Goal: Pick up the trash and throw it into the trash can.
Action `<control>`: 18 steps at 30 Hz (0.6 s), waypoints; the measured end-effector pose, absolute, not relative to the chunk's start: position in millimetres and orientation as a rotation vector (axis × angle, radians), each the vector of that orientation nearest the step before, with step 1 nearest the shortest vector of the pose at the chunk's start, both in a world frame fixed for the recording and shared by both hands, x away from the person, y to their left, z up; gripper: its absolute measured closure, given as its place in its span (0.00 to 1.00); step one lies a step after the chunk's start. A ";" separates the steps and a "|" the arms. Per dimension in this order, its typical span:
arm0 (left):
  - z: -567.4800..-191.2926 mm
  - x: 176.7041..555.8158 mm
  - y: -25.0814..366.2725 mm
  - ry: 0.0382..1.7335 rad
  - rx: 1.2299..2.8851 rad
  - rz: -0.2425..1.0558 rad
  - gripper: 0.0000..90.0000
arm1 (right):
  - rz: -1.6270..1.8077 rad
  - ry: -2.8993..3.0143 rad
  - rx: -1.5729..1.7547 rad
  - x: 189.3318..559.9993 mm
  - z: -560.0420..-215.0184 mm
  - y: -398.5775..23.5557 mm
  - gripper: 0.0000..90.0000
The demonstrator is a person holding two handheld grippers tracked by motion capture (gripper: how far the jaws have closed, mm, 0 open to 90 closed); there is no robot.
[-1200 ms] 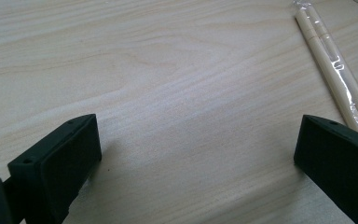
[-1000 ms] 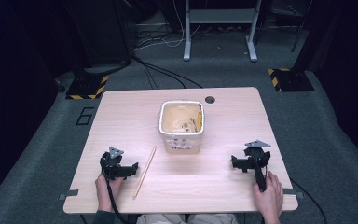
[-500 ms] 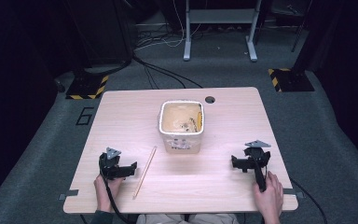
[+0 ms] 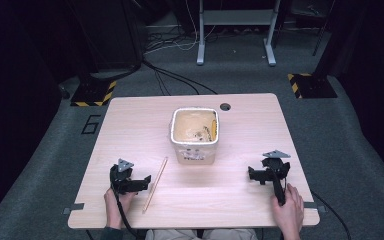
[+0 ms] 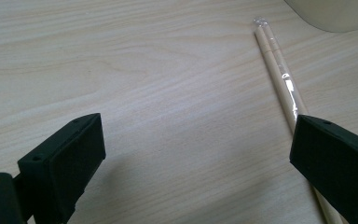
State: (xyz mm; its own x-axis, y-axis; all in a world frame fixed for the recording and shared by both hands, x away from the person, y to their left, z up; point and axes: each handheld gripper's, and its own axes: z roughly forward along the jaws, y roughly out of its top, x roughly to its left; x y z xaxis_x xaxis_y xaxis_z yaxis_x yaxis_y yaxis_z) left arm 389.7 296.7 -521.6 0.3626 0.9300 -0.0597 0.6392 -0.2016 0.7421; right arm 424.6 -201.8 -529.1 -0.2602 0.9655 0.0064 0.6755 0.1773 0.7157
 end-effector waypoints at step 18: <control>-518.8 387.2 272.8 1.278 2.032 0.464 0.06 | 0.852 2.006 1.541 424.6 -529.2 -201.8 0.00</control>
State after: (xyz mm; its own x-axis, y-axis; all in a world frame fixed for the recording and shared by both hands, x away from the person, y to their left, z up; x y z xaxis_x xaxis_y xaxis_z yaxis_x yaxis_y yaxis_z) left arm 387.2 272.8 -518.8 0.4537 0.8894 -0.0566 0.6456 -0.2842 0.7088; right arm 424.6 -201.8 -529.2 -0.2603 0.9655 0.0064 0.6751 0.1773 0.7161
